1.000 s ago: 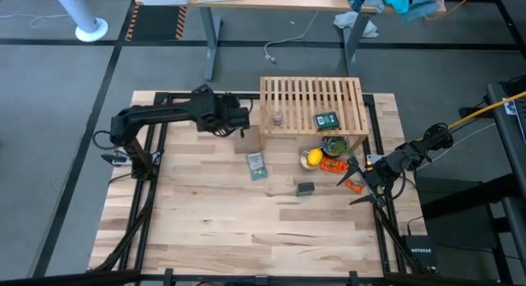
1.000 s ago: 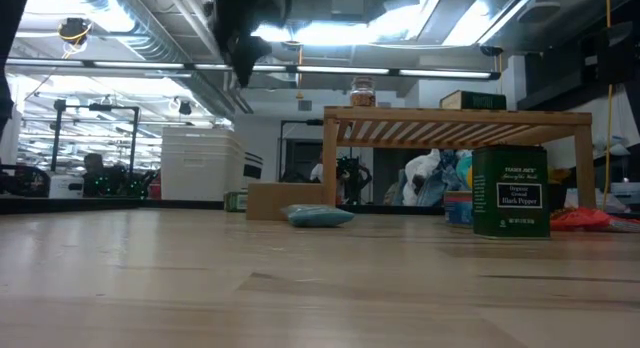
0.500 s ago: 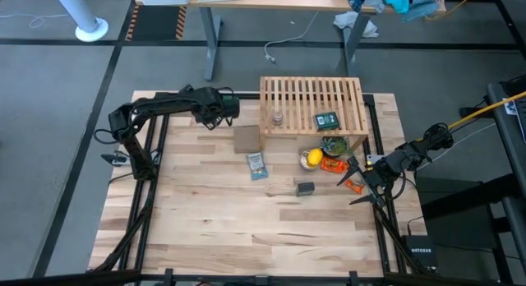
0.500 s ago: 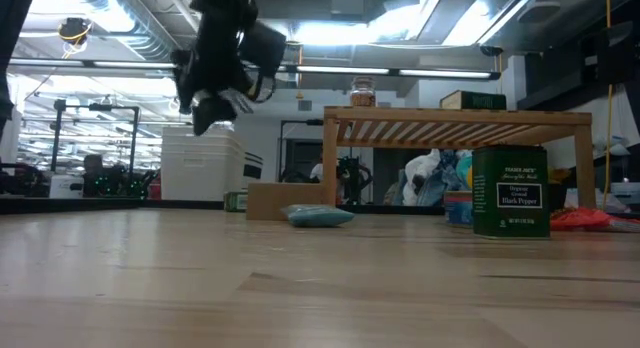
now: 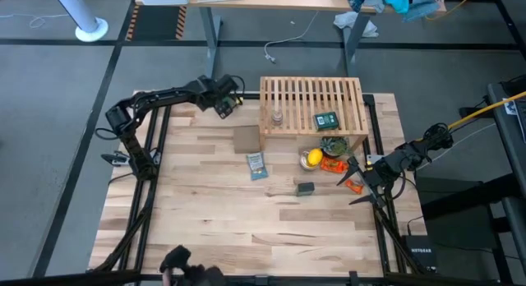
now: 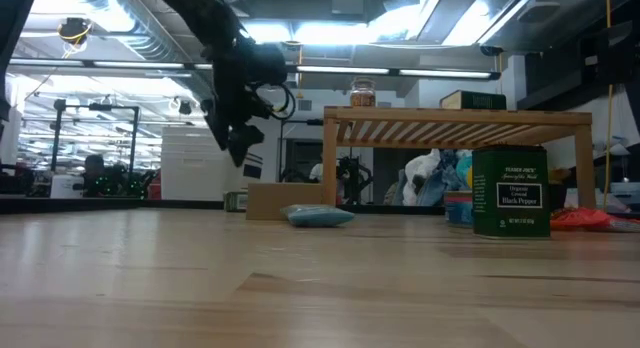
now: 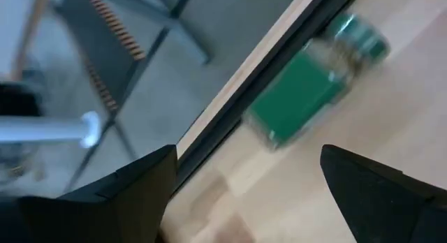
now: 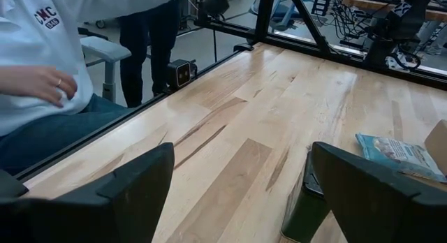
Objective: Shelf spices
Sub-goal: Put the green seasoning bottle on the shelf
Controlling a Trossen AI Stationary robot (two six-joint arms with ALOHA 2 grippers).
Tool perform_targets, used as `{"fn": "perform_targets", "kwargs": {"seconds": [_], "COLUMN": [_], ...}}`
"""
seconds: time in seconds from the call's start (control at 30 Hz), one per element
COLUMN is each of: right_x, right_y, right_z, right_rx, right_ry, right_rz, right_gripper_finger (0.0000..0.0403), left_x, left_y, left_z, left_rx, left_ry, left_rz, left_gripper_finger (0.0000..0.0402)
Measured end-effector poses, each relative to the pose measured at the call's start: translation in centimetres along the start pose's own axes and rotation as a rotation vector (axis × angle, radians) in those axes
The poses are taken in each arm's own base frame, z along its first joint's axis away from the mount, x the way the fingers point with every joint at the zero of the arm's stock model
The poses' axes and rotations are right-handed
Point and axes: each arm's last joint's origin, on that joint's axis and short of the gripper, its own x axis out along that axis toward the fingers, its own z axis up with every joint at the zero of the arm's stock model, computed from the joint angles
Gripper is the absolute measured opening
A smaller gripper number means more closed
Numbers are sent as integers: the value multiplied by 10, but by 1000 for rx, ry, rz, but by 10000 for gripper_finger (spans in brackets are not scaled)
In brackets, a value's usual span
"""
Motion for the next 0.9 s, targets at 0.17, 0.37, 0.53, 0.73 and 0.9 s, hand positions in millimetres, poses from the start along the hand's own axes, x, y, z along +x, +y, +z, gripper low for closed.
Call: {"fn": "perform_targets", "kwargs": {"seconds": [0.17,0.37,0.53,0.73,0.9], "right_x": [0,0,0,0,0], "right_y": [0,0,0,0,0], "right_z": [0,0,0,0,0], "right_rx": [0,0,0,0,0], "right_ry": [0,0,0,0,0], "right_rz": [0,0,0,0,0], "right_gripper_finger": [344,344,344,344,344], "left_x": [17,28,29,50,72], "left_y": [19,30,28,16,3], "left_z": [5,2,4,2,0], "left_rx": [-48,-38,17,69,126], "left_ry": [-49,-51,-88,-43,7], "left_rz": [-175,-320,-401,-442,-428], "left_gripper_finger": [347,347,347,347,347]}}
